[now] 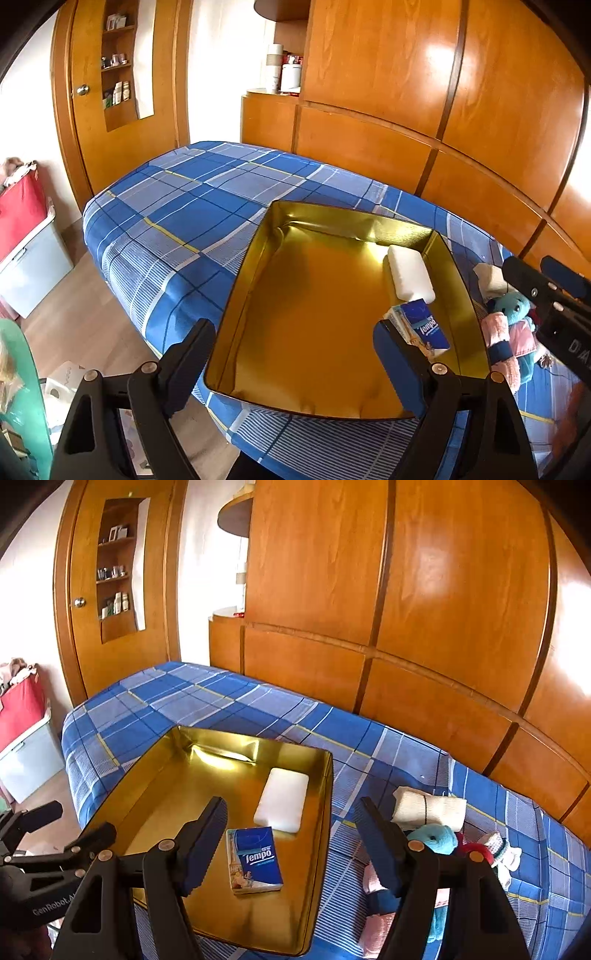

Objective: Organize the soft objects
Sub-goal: 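Move the left tool to the pink towel roll and grasp its navy band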

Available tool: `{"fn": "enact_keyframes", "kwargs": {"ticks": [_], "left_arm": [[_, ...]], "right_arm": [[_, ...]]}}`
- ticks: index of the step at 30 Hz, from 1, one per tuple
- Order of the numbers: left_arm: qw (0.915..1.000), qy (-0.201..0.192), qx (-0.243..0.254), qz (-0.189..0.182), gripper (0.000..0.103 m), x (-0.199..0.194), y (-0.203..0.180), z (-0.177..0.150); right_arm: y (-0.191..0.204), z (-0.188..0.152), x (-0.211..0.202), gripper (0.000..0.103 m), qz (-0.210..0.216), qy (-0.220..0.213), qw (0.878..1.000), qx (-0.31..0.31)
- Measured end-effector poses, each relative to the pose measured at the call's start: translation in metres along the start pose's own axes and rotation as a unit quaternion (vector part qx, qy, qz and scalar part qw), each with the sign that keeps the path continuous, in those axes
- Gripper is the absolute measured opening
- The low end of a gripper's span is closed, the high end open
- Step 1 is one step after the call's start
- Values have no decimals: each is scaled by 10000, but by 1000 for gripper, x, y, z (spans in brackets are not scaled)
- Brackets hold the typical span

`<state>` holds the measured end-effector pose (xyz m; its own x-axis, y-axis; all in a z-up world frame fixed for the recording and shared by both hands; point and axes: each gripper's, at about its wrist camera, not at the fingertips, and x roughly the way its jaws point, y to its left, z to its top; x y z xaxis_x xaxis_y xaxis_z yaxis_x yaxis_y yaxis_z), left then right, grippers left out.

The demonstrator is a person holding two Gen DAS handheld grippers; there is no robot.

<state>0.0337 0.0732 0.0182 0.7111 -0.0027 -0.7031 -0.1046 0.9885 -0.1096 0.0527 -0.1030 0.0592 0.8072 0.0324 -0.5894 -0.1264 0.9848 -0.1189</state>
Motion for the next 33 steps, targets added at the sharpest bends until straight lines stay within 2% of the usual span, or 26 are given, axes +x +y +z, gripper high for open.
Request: {"fn": "enact_keyframes", "kwargs": {"ticks": [12,19,25,29,33], "left_arm": [[9985,-36,512,-202,88,-5,-39,2],[9942,38,923,-554,88,-7,-75,2],[9812,58,1607,-1068,88,-12,-126,-1],[9680,85,2082,-1401,88,-14,-163,-6],[9546,344,2404,-1727,86,-8,-199,-15]], "right_arm": [[-30,-6,-12,73,-168,-140,9995,211],[-76,-23,-13,73,-520,-5,9979,376],[-156,-51,-12,72,-1124,302,9912,631],[-226,-79,-13,72,-1625,635,9790,1051],[-276,-105,-16,73,-1883,803,9660,1576]]}}
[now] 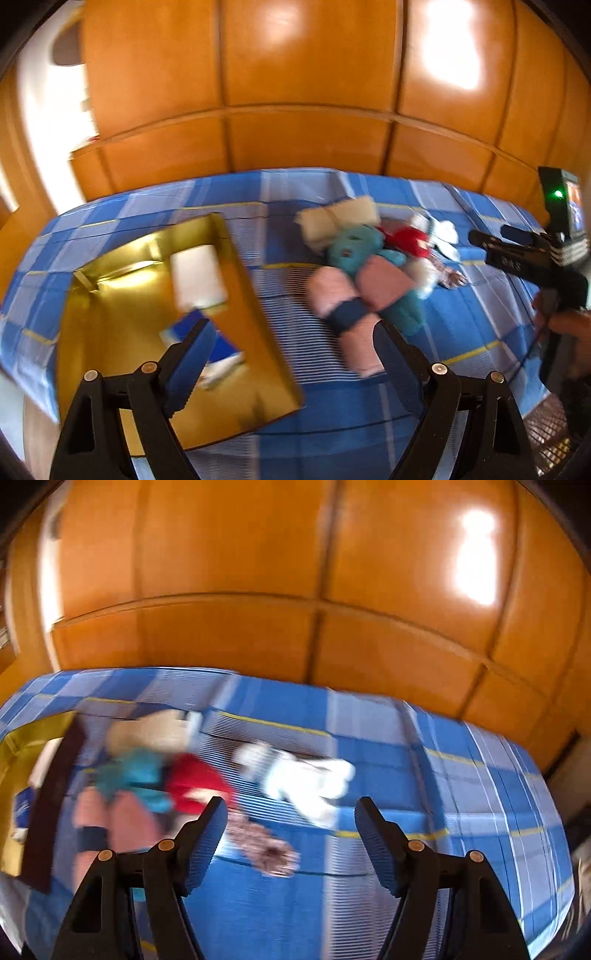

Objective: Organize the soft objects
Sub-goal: 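Move the left tool to the pink towel roll and grasp its navy band, then carry the towel roll into the tray with the left tool while the right tool grasps the brown scrunchie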

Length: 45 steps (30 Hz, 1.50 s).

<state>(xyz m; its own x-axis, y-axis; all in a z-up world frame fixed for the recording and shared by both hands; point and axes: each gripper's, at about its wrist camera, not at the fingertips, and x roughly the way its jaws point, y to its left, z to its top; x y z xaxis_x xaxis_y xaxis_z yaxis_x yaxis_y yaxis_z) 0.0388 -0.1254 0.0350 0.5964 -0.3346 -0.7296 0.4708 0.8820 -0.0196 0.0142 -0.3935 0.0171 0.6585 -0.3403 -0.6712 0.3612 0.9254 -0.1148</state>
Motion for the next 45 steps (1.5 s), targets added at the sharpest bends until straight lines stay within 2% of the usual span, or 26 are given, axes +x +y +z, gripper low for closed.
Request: {"fn": "enact_keyframes", "kwargs": {"ticks": [1,3,6,12,17,18,21,24,27,30,33,35,38,42,45], "left_arm": [[9999,63,85,-87,85,5,-8,2],[9994,207,203,-207,74,17,-22,5],[9974,517,372,-341,63,41,-42,8],[9928,1122,347,-253,60,89,-62,6],[9911,1267,415,46,60,110,-69,8],[9906,1294,439,92,58,114,-70,8],[9895,1312,589,145,44,127,-74,8],[9906,1143,736,135,40,126,-79,6],[9926,1029,638,-104,39,115,-72,3],[9927,897,485,-649,39,93,-65,-2],[9846,734,803,-1370,39,70,-74,-16],[9765,755,1164,-1648,40,66,-84,-28],[9733,806,1391,-1637,43,70,-93,-41],[9745,890,1166,-1699,55,79,-87,-39],[9740,1043,1047,-1715,57,90,-84,-39]], "right_arm": [[-11,-3,4,73,-17,54,9998,186],[-24,-5,8,73,51,162,9987,474],[-33,-4,9,73,242,189,9972,688],[-28,2,2,73,400,88,9964,737],[-33,3,1,73,509,64,9949,864],[-34,3,1,73,514,50,9947,886],[-40,3,1,73,540,41,9937,986],[-50,1,4,73,610,111,9905,1227],[-63,-1,8,73,654,191,9859,1530],[-75,-6,13,73,752,308,9795,1845],[-78,-9,19,72,887,457,9753,1973],[-73,-11,25,70,1031,605,9751,1870],[-52,-14,32,66,1230,859,9784,1419],[-21,-20,43,65,1287,1118,9830,683],[-3,-25,56,65,1274,1381,9819,233]]}}
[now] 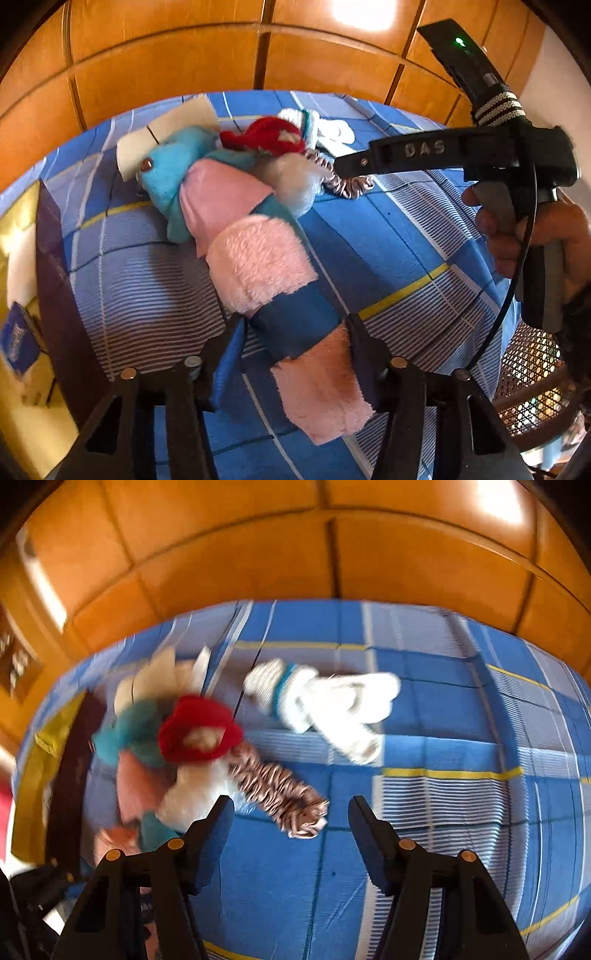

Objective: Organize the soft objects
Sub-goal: 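Carry the towel roll into the tray with the left tool while the right tool grasps the brown scrunchie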

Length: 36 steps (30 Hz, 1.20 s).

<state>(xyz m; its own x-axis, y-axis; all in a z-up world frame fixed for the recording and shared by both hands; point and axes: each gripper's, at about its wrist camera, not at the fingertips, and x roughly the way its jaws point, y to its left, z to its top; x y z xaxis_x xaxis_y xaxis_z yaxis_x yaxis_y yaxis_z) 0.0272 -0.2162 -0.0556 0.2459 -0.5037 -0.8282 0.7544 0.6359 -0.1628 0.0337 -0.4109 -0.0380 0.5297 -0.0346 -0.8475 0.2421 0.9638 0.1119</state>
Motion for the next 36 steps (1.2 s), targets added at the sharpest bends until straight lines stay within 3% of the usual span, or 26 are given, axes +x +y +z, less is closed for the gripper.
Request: {"fn": "enact_keyframes", "kwargs": {"ticks": [3,8,10,11,13,19,24,28,31,36], "left_arm": [[9999,58,-73,-52,59,6,2,-1],[10000,41,-41,-54,56,12,-7,-4],[9999,-10,-69,-90,51,12,-7,-5],[9999,-43,-67,-96,48,10,-7,-7],[9999,-95,-58,-116,45,7,-9,-8],[9987,-385,78,-332,44,-25,-12,-13],[9952,-677,-521,-471,44,-72,20,-16],[9881,-937,-1186,-292,45,-104,66,-11],[9811,-1011,-1632,234,45,-125,112,-11],[9682,-740,-2142,1059,45,-126,188,-12]], "right_arm": [[9,4,12,65,-258,87,9987,-432],[14,9,41,64,-261,358,9951,-886],[14,8,47,49,-114,334,9952,-916],[13,9,45,34,-68,294,9954,-914],[13,9,44,25,-69,305,9949,-962],[8,5,44,24,65,323,9954,-899],[8,3,43,24,61,285,9954,-912],[7,4,43,24,18,242,9951,-958],[8,3,42,24,-2,211,9951,-970],[10,1,42,24,-54,164,9949,-994]]}}
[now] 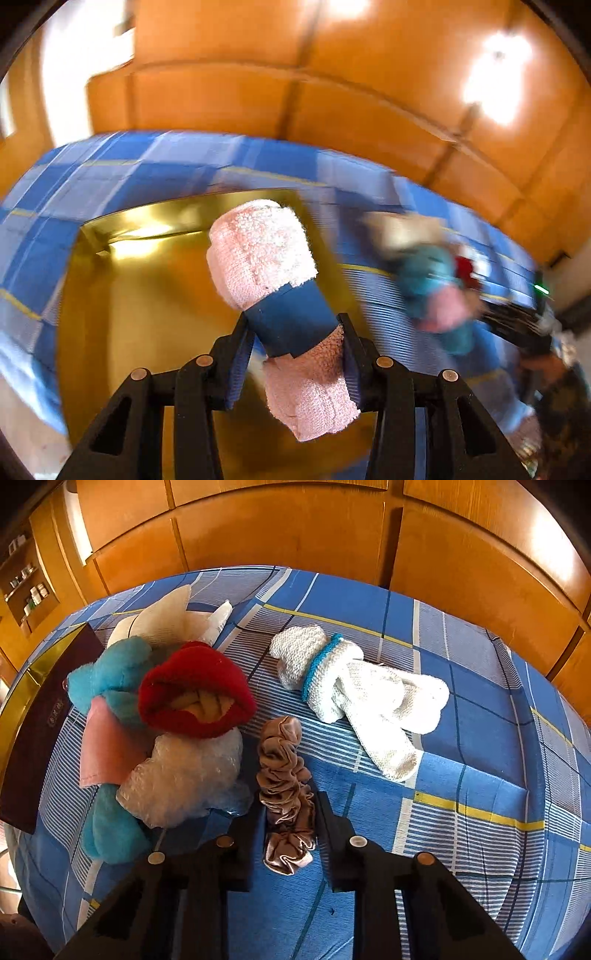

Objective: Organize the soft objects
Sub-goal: 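Carry the towel roll into the tray with the left tool while the right tool grasps the brown scrunchie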

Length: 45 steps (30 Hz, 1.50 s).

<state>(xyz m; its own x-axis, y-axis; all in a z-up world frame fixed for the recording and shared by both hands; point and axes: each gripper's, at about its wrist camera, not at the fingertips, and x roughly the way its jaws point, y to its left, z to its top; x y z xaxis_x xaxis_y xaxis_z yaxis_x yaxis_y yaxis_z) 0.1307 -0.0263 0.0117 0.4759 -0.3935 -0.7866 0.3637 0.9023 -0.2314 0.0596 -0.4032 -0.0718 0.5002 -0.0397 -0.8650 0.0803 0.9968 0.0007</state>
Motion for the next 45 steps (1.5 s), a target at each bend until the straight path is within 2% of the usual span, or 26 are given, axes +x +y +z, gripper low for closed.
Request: {"fn": "enact_keyframes", "kwargs": {"ticks": [2,5,13,16,17,20,24,27,35,37,40,45], "left_arm": [[9992,212,-207,284,45,18,26,10],[9973,434,-313,509,45,44,48,18],[9946,725,-124,730,48,89,54,33],[9942,686,-127,817,66,96,56,39],[9943,663,-168,813,71,95,57,41],[9953,446,-305,801,71,83,57,42],[9939,212,-446,990,71,59,55,35],[9926,14,-595,1054,71,33,50,20],[9867,-636,-439,1427,81,-22,11,-32],[9855,-751,-472,1444,88,-29,6,-41],[9827,-913,-488,1536,89,-35,-4,-51],[9818,-952,-361,1601,92,-39,-16,-58]], "right_arm": [[0,0,0,24,-8,-7,10000,2],[1,-1,0,24,-19,-21,10000,-8],[1,-1,0,25,-32,-45,10000,-11],[1,-1,0,25,-35,-47,10000,-19],[1,-1,0,25,-39,-49,10000,-17],[2,-1,0,25,-58,-53,10000,-30],[4,-1,0,25,-115,-50,9999,-62],[6,-1,0,25,-175,-53,9998,-92],[4,-1,0,25,-140,-79,9998,78],[4,-2,0,25,-179,-99,9998,62],[6,-2,0,25,-266,-132,9996,33],[5,-4,-1,26,-245,-206,9993,165]]}}
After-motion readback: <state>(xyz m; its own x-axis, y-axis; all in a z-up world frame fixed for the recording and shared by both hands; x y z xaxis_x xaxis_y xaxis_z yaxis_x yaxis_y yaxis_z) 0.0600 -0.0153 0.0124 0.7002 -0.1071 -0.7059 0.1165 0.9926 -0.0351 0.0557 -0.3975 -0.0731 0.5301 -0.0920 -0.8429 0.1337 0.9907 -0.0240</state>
